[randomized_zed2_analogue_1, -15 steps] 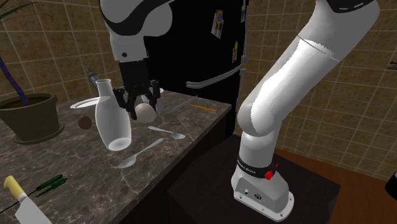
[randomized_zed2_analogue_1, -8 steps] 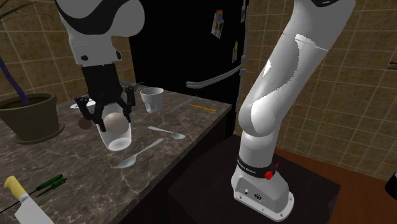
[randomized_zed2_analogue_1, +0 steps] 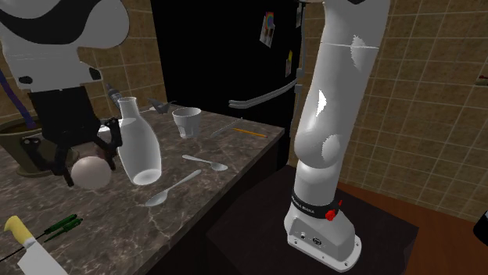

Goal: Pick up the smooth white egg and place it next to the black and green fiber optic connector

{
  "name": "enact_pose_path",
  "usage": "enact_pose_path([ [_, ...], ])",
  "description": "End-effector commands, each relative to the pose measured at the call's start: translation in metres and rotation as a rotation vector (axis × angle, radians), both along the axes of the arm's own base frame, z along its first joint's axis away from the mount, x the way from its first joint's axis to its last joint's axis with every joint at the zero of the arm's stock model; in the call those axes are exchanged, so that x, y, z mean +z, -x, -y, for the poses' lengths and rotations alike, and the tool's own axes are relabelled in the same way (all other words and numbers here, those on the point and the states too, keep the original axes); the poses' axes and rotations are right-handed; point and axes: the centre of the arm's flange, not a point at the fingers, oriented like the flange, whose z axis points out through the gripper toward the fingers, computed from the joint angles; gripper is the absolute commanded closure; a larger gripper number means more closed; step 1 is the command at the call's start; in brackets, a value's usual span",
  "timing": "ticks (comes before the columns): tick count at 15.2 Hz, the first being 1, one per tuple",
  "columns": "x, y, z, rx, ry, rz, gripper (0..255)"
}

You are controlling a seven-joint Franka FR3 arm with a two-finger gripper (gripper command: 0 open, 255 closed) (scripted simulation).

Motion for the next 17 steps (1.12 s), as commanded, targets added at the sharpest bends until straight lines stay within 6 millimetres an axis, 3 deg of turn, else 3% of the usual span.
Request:
enact_pose_path([
  [1,0.000,0.004,-0.029,-0.003,-0.001,0.000,255],
  [2,0.000,0.006,-0.039,-0.003,-0.001,0.000,255],
  [17,-0.079,0.006,-0.039,-0.003,-0.001,0.000,255],
])
